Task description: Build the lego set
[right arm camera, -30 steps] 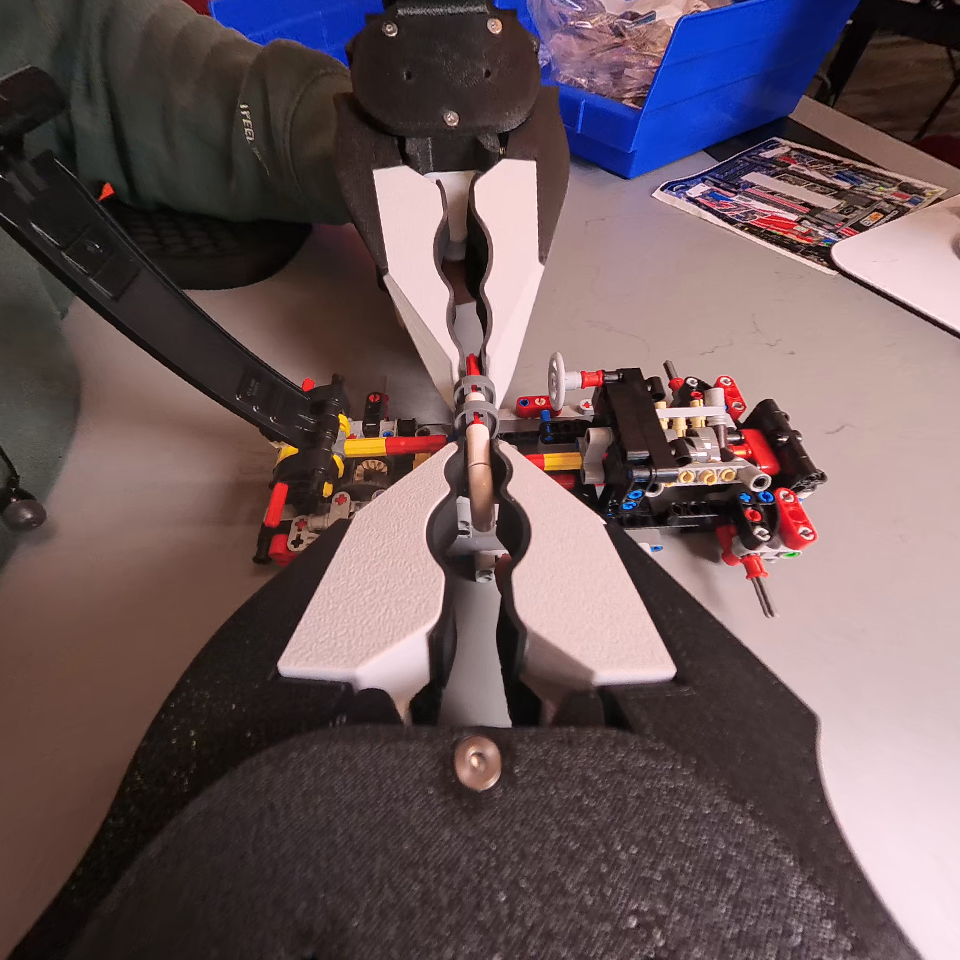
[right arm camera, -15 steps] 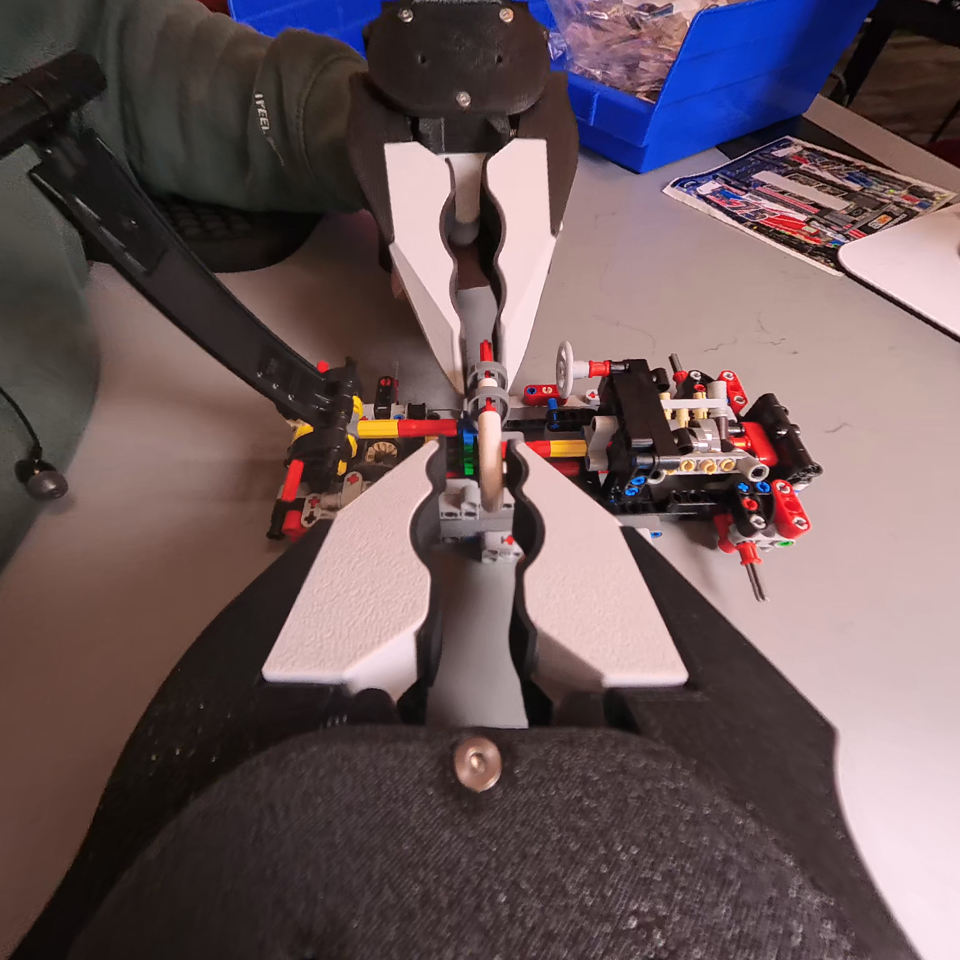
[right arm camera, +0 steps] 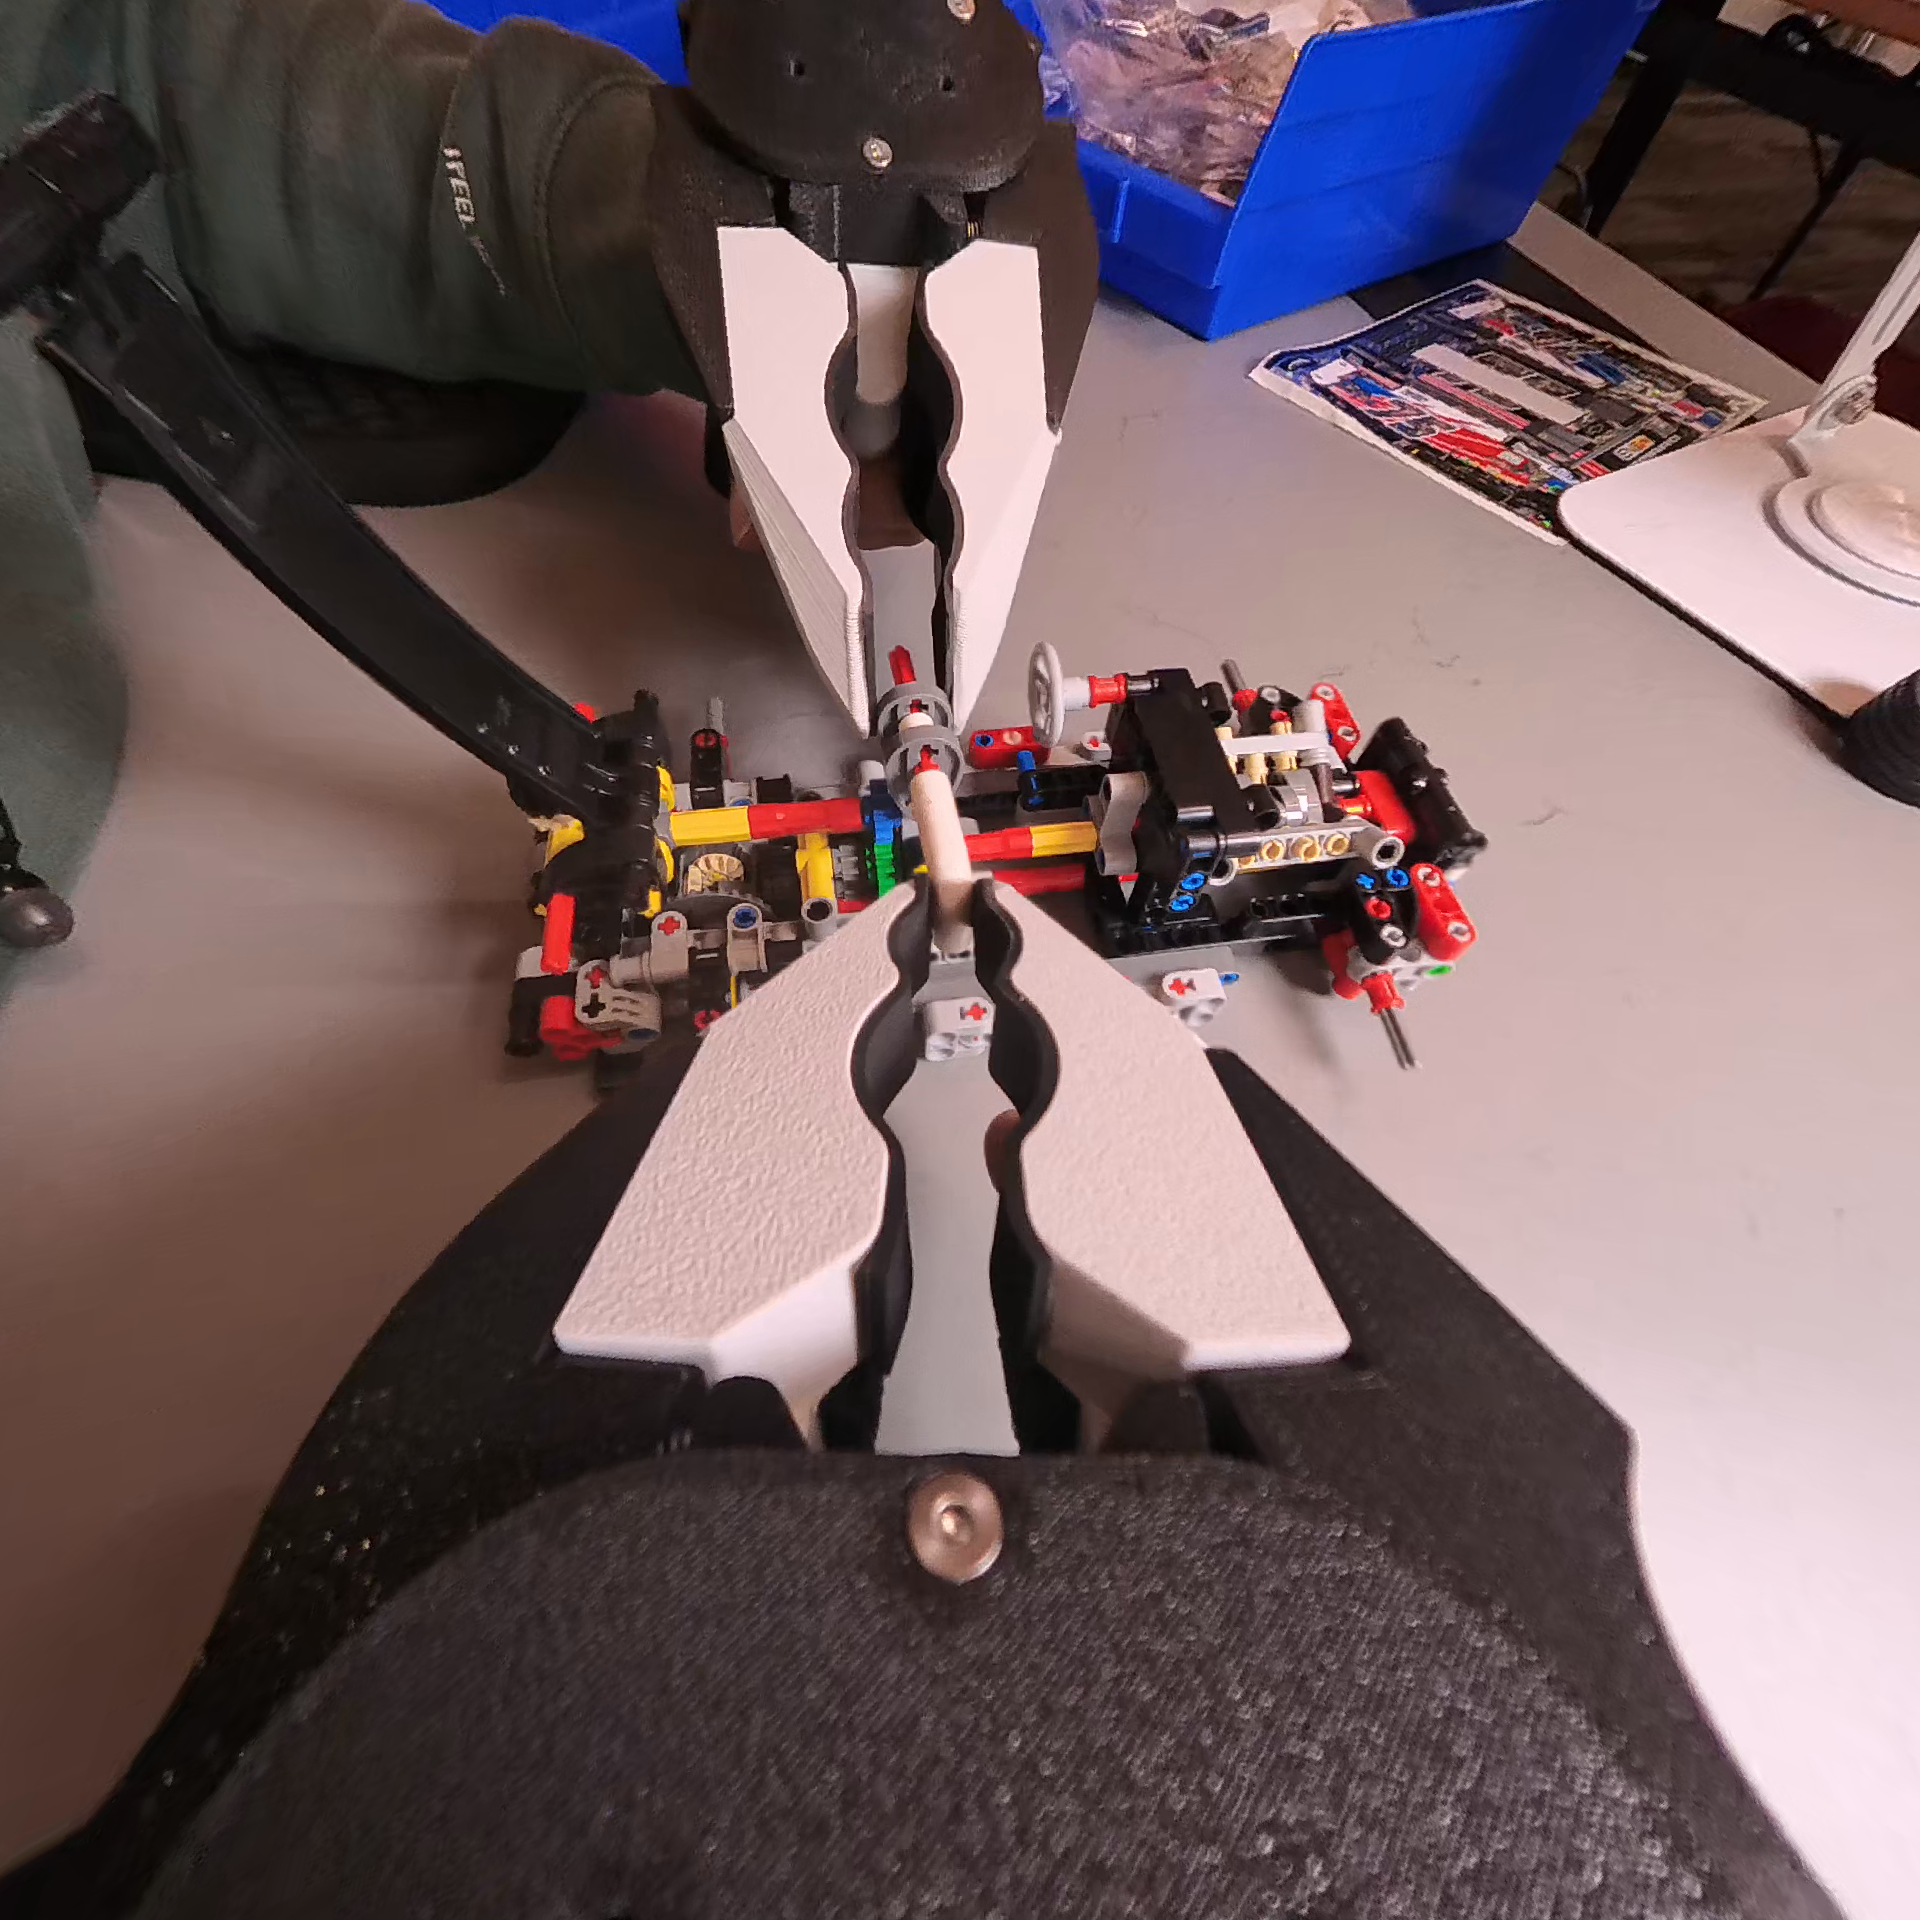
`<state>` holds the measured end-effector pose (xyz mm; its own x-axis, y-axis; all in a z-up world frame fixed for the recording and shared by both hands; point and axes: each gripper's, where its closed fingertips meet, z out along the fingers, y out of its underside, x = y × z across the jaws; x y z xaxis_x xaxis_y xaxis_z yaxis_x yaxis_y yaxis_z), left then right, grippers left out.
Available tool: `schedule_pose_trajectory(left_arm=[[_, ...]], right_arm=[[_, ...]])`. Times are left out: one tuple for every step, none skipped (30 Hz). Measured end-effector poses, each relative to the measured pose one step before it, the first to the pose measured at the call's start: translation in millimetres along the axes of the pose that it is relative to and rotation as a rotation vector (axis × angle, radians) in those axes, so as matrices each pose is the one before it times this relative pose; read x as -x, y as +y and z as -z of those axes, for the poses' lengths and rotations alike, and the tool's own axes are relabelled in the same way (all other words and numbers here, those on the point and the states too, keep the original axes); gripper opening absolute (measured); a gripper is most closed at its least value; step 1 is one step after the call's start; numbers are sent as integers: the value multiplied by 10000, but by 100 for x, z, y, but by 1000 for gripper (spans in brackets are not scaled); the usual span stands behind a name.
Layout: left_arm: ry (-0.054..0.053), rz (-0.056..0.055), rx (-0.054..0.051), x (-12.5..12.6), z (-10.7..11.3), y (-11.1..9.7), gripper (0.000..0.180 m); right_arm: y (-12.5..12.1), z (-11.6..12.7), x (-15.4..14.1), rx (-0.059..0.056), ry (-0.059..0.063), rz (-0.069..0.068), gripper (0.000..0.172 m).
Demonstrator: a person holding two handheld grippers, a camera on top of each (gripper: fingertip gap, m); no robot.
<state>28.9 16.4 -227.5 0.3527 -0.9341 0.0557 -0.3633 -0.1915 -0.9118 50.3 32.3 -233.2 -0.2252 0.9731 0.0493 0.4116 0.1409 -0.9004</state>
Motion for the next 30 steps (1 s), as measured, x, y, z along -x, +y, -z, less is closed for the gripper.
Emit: schedule_pose_trajectory(left_arm=[[25,-8,-7,-82,-61,-21,12],[19,-38,8,-89,-50,-20,12],[-14,-37,15,-26,-31,-5,12],[-45,-36,6,20,-29,-14,12],[-11,-3,3,6,-23,-6,12],[-1,2,13,-1,-16,-4,12],[-21,-12,13,14,-18,-5,12],[-31,-14,14,12,-27,-18,12],[-31,-21,18,20,-20,1,12],[-38,-22,9,20,-3,-1,12],[-58,-20,-4,43,-24,-13,12],[-90,-8,-13,64,-19,-11,12],[-149,-7,-15,134,-20,-24,12],[-217,-39,0,188,1,-10,12],[-197,-74,32,152,54,36,12],[-65,-73,65,-9,160,86,12],[36,16,8,-95,258,28,15],[15,102,-113,-21,380,-99,21],[-28,104,-113,93,403,-28,24],[-59,89,-29,190,283,115,23],[-52,75,44,175,89,217,22],[-4,59,75,83,-92,236,21],[45,55,53,-25,-223,185,19],[74,45,8,-110,-280,77,17],[94,13,-35,-210,-267,-48,13],[1,-28,-48,-94,-188,-132,11],[-128,-71,25,145,-78,-61,8],[-54,-26,62,82,-30,20,7],[10,82,43,9,-33,-4,7],[14,65,31,-24,-22,11,6]], right_arm=[[6,-8,-21,11,24,33,5],[-46,18,27,-1,-19,-48,5],[11,-18,-46,51,37,8,5],[48,-15,-5,67,24,50,5],[31,-7,47,46,-13,16,5],[10,-10,31,27,-3,6,5],[54,-21,21,54,10,18,5],[14,-22,-1,26,12,6,5],[8,-11,11,1,-6,-20,5],[48,-13,-20,31,9,3,5],[36,-16,-41,10,25,9,5],[18,22,-68,-19,18,-7,5],[-20,31,-122,-40,44,-23,5],[-71,28,-163,-63,86,-6,5],[-109,1,-68,-79,65,39,5],[-9,-36,34,-18,15,22,5],[93,-6,67,22,-12,25,5],[30,107,-29,-30,29,28,5],[-52,159,-85,-72,39,-3,8],[-134,139,-65,-90,3,-34,12],[-133,76,-104,-72,27,-47,13],[-69,-15,-56,-27,33,7,12],[28,-67,84,30,-28,46,10],[-42,-74,180,-18,-62,26,5],[-23,-73,13,-1,53,45,5],[56,-71,-48,67,55,41,5],[-68,33,-53,-16,23,13,5],[-28,25,-12,-2,-21,-42,5],[13,1,6,-4,-38,-15,5],[-99,23,-18,-76,-15,-28,5]])
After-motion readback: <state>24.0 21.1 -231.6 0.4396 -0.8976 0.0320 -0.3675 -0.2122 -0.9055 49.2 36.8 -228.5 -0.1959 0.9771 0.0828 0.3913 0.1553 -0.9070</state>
